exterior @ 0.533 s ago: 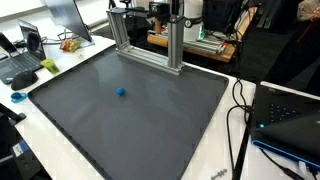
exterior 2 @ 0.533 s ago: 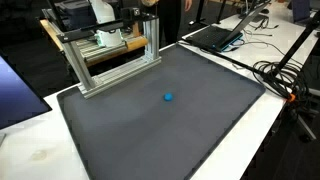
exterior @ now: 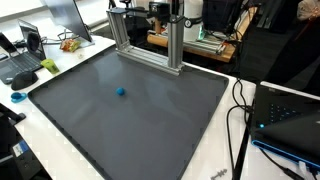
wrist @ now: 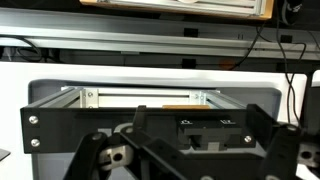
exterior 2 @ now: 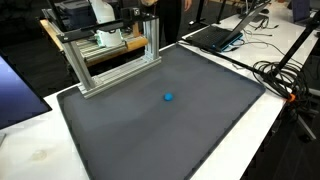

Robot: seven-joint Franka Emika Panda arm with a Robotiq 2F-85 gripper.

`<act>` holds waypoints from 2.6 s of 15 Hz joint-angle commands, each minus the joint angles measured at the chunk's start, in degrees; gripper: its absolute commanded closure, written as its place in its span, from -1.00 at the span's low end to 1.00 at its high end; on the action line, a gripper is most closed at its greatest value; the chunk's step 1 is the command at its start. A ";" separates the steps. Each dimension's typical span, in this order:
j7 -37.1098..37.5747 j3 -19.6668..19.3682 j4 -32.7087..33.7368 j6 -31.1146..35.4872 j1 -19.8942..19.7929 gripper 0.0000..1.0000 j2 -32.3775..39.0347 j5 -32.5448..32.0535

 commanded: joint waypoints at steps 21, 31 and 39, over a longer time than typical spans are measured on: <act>15.53 13.69 -9.64 22.91 3.80 -1.00 -0.39 5.30; 16.11 13.38 -13.34 27.62 3.20 -1.00 2.26 4.73; 15.57 11.96 -14.71 28.81 2.94 -1.00 2.55 5.06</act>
